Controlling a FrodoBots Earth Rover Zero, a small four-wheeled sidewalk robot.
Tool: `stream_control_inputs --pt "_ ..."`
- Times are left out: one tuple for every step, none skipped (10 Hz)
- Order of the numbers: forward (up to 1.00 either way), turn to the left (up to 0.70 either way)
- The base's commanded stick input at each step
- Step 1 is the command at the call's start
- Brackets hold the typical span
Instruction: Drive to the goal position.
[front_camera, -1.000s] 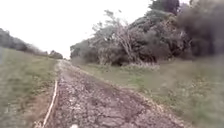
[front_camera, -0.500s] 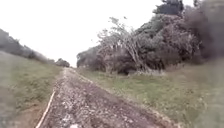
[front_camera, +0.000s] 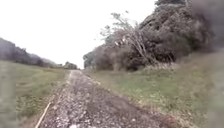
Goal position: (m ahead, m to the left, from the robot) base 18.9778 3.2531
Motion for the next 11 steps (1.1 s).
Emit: stream_control_inputs --pt "0.85 0.27" --pt "0.85 0.03" --pt "0.85 0.0" --pt "0.85 0.0" --pt "0.85 0.0" --pt "0.85 0.18" --pt "0.85 0.34" --pt "0.85 0.34" --pt "0.85 0.34" --pt "0.85 0.34" --pt "0.85 0.34"
